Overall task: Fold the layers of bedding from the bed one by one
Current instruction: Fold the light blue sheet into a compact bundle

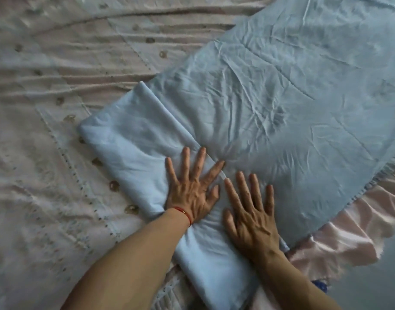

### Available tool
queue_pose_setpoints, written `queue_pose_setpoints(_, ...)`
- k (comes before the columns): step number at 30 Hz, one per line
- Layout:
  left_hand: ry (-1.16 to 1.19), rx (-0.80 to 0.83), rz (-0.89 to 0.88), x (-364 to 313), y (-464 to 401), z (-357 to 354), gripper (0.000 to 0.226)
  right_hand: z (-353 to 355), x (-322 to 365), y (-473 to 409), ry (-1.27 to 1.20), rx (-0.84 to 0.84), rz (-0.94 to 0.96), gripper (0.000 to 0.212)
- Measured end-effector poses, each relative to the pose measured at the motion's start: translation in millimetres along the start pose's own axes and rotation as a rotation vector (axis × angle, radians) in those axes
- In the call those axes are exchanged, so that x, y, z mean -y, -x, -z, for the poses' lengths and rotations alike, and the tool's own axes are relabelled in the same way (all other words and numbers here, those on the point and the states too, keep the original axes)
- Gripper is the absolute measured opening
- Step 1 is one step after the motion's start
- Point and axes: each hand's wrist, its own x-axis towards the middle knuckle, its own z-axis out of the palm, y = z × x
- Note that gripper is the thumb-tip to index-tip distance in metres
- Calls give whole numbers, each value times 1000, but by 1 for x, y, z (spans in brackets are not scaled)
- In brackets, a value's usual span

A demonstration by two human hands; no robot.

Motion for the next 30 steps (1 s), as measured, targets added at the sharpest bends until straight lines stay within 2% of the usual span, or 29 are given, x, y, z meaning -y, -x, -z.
queue_pose_setpoints(10, 30, 111, 26, 0, -6, 12, 76, -10, -6, -6, -4, 80, -16, 85)
queue_pose_setpoints(23, -43, 136, 63, -6, -2, 25, 70, -11, -7, -9, -100, 164, 4, 85)
queue_pose_setpoints(26, -68, 127, 157, -16, 2, 28, 71, -9, -8, -9, -129, 183, 19, 85)
queue_pose_setpoints(30, -149, 84, 523, -37, 24, 35, 69, 3, -9, -9, -174, 237, 55, 84)
